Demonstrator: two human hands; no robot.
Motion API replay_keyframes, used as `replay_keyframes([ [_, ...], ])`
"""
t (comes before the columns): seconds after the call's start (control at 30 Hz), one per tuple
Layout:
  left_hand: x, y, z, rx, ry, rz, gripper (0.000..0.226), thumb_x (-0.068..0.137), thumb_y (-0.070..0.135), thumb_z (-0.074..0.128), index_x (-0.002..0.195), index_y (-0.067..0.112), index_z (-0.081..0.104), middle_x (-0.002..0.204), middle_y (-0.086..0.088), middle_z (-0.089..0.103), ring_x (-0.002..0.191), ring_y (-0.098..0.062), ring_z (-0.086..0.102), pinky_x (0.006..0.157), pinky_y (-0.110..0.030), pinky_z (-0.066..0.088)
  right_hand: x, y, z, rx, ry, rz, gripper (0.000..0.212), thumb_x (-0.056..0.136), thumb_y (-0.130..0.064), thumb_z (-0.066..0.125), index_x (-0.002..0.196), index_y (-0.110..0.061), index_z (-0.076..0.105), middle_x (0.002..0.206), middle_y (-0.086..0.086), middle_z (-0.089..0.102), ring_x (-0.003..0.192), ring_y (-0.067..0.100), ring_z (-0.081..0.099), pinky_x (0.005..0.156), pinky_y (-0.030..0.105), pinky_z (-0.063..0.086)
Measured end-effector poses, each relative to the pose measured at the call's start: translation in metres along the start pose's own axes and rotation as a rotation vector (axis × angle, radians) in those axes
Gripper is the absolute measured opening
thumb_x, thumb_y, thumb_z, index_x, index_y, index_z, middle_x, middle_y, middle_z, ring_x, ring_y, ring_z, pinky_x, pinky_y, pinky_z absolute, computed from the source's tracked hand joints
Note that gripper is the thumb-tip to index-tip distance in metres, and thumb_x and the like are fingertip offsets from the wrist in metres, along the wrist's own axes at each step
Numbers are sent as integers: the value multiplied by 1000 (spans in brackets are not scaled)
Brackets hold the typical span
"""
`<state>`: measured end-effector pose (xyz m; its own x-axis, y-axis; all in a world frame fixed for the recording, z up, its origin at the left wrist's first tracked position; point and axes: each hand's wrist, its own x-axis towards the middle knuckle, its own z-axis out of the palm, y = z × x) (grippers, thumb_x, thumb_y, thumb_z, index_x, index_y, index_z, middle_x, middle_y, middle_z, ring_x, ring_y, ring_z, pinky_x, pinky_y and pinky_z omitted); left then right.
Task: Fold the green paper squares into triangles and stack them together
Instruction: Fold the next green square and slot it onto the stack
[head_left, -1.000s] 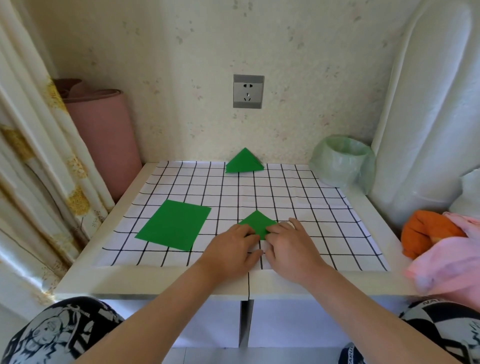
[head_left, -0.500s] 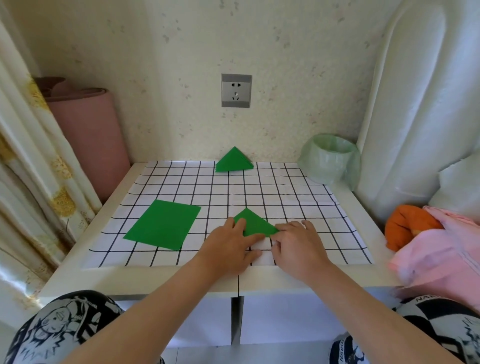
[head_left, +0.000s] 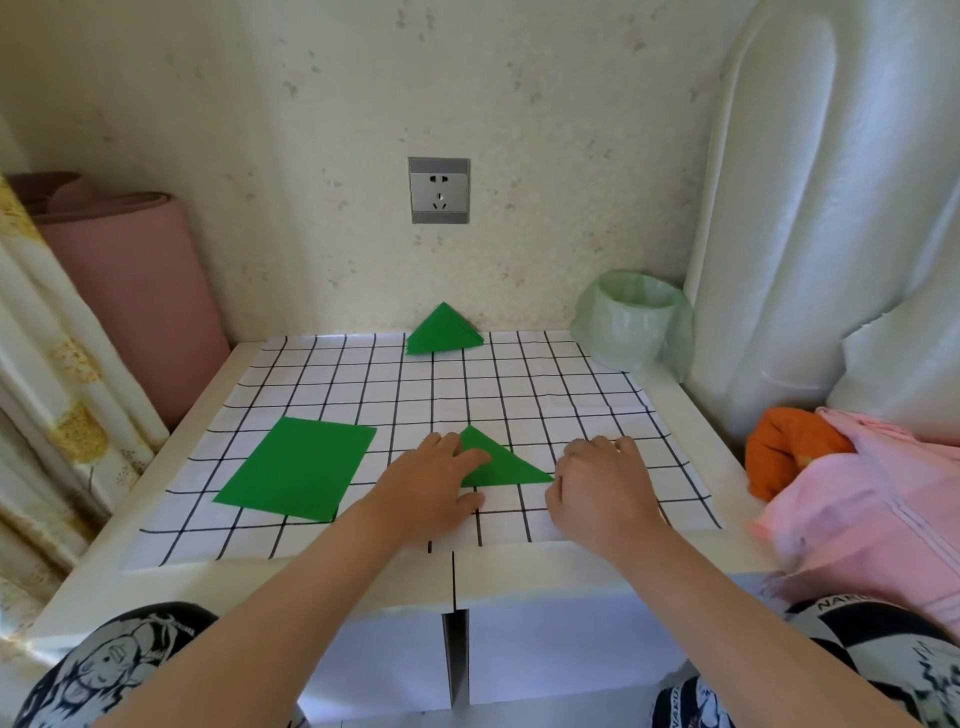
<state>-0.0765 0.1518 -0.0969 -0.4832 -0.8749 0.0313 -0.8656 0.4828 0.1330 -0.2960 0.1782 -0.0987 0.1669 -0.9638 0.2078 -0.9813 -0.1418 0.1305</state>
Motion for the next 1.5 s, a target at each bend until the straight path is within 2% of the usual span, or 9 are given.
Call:
replay_keyframes([
  [0.13, 9, -16, -3, -164, -38, 4, 55, 89, 47, 61, 140, 32, 45, 134, 6, 38, 124, -13, 39, 97, -34, 45, 14, -1, 5, 165, 71, -149, 26, 87, -33, 54, 106, -25, 68, 102, -5, 62, 91, 20, 59, 81, 37, 42],
  [0.33, 24, -29, -9, -64, -29, 106, 46, 90, 50, 60, 130, 29, 56, 117, 5, 54, 111, -13, 44, 88, -31, 44, 39, -7, 3, 358, -105, -379, 37, 89, -41, 63, 123, -28, 62, 115, -9, 58, 99, 15, 55, 82, 31, 42],
  [0.47, 30, -34, -11, -28, -26, 142, 40, 87, 55, 59, 118, 30, 62, 104, 8, 57, 99, -13, 50, 80, -37, 49, 55, -4, -1, 347, -117, -454, 34, 87, -48, 66, 116, -32, 67, 107, -12, 60, 96, 11, 55, 77, 29, 42],
  [0.6, 33, -36, -15, -21, 18, 170, 33, 91, 49, 54, 115, 28, 64, 97, 9, 61, 92, -14, 56, 74, -29, 47, 70, -7, 0, 299, -65, -533, 18, 87, -36, 63, 100, -29, 73, 91, -11, 67, 79, 12, 61, 73, 32, 48],
  [0.7, 34, -40, -20, -94, 47, 148, 33, 92, 51, 53, 115, 31, 65, 101, 12, 65, 89, -7, 56, 74, -27, 45, 81, -10, -1, 353, -21, -513, 18, 87, -28, 55, 90, -27, 73, 82, -10, 68, 69, 11, 60, 67, 33, 51],
  [0.87, 35, -43, -38, -257, 146, 80, 17, 94, 32, 59, 102, 29, 74, 95, 17, 71, 78, 0, 59, 72, -21, 48, 88, -12, -17, 554, 25, -384, 16, 90, -24, 61, 96, -28, 76, 92, -16, 73, 77, 0, 61, 69, 13, 45],
  [1.0, 32, -41, -50, -302, 215, 25, 13, 92, 28, 59, 92, 27, 71, 82, 13, 71, 73, -5, 63, 70, -31, 54, 91, -17, -27, 633, 76, -309, 13, 88, -26, 63, 93, -31, 75, 88, -20, 72, 79, 1, 64, 73, 20, 50],
  [1.27, 25, -37, -57, -387, 295, 15, 12, 92, 25, 61, 96, 27, 73, 87, 15, 71, 80, -3, 63, 73, -22, 49, 89, -33, -35, 758, 158, -254, 9, 83, -28, 65, 82, -32, 73, 72, -22, 67, 69, 4, 64, 66, 24, 52],
  [1.5, 22, -33, -63, -418, 311, -25, 11, 91, 23, 62, 86, 27, 70, 81, 13, 70, 68, -1, 59, 62, -20, 47, 89, -43, -41, 684, 279, -249, 15, 78, -36, 59, 74, -30, 73, 64, -20, 66, 53, 10, 58, 70, 26, 48],
])
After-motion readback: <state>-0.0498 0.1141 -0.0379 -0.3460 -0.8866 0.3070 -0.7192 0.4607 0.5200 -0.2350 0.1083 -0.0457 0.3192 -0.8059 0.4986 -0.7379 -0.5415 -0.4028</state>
